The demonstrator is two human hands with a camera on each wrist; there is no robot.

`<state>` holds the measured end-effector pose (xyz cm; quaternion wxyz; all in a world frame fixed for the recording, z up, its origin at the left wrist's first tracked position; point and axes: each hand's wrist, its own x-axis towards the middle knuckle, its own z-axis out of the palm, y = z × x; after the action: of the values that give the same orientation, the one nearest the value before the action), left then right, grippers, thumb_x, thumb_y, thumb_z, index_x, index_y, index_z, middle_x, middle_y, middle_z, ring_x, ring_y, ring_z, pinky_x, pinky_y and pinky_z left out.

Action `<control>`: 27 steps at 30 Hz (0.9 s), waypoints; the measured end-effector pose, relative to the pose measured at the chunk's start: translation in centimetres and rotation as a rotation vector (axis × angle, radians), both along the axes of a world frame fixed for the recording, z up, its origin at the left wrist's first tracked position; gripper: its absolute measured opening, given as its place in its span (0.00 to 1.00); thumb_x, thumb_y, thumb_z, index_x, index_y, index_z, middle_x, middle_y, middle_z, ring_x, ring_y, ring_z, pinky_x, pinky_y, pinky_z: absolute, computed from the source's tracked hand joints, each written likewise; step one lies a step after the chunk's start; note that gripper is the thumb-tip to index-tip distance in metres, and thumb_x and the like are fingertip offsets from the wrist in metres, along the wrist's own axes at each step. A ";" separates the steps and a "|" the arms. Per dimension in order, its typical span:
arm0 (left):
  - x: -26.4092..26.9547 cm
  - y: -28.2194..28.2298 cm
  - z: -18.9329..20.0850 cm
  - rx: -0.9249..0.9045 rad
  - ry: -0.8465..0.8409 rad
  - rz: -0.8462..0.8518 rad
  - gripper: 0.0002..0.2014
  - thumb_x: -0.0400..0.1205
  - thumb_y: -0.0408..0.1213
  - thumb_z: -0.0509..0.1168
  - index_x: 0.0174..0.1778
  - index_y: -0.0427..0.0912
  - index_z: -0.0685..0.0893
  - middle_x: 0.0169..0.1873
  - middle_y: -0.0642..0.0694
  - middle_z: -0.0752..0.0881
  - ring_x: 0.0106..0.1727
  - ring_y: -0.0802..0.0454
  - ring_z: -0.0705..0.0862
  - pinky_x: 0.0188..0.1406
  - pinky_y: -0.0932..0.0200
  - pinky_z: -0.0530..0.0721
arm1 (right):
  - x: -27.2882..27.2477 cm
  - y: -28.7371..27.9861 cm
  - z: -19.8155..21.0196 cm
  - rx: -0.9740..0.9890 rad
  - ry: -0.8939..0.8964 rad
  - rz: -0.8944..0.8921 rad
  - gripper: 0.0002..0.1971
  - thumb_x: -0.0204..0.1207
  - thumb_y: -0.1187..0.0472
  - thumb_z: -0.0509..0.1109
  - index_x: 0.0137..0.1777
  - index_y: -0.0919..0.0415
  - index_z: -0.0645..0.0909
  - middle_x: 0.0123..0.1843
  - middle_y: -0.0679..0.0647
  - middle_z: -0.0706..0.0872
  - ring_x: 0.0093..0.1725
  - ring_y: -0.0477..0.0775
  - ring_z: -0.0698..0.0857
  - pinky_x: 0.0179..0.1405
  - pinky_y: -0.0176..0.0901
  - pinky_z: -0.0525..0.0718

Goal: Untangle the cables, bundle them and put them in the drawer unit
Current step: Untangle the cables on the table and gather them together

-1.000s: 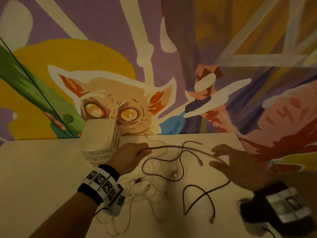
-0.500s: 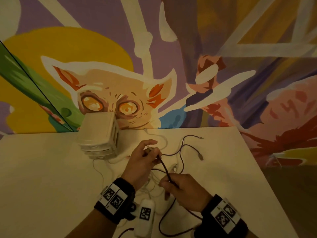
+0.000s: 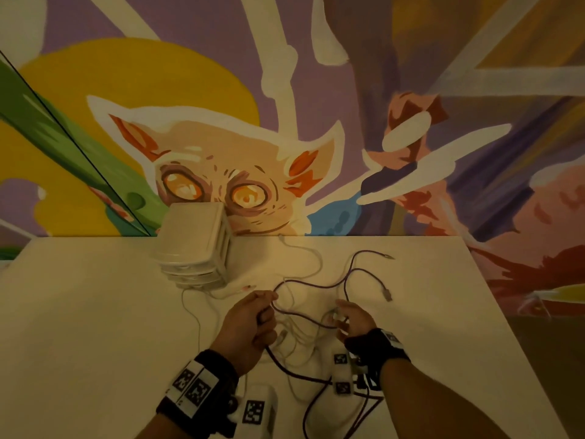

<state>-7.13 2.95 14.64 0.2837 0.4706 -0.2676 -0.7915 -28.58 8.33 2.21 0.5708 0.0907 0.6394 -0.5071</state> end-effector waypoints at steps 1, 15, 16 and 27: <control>0.0 0.0 -0.1 0.004 -0.019 0.001 0.09 0.88 0.32 0.54 0.46 0.35 0.77 0.20 0.48 0.66 0.16 0.57 0.59 0.12 0.68 0.58 | 0.2 -0.3 -0.1 -0.021 -0.026 -0.028 0.03 0.80 0.60 0.69 0.47 0.55 0.84 0.44 0.57 0.83 0.34 0.56 0.80 0.27 0.42 0.73; -4.4 -0.3 -2.2 0.198 -0.077 0.024 0.07 0.87 0.30 0.54 0.51 0.31 0.76 0.30 0.36 0.86 0.33 0.44 0.87 0.08 0.65 0.61 | 2.4 5.9 11.4 -0.527 0.921 0.713 0.09 0.82 0.63 0.66 0.55 0.51 0.85 0.27 0.38 0.83 0.28 0.40 0.79 0.32 0.30 0.78; -4.9 -0.3 -2.1 0.217 -0.048 0.019 0.07 0.87 0.30 0.54 0.52 0.31 0.75 0.33 0.34 0.85 0.31 0.44 0.87 0.08 0.65 0.61 | 2.7 6.6 11.8 -0.536 0.912 0.747 0.09 0.82 0.61 0.66 0.56 0.49 0.85 0.28 0.37 0.83 0.29 0.40 0.79 0.33 0.32 0.79; -4.3 -4.0 3.0 -0.123 -0.049 0.128 0.14 0.88 0.39 0.49 0.45 0.40 0.77 0.21 0.50 0.71 0.17 0.55 0.67 0.10 0.67 0.58 | 0.7 14.7 9.5 -0.331 0.937 1.025 0.12 0.79 0.50 0.68 0.51 0.24 0.80 0.30 0.33 0.87 0.33 0.35 0.85 0.38 0.25 0.78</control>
<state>-11.43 -1.03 17.69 0.3553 0.4877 -0.2920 -0.7421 -27.89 22.99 11.73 0.4089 -0.5365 0.6942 -0.2512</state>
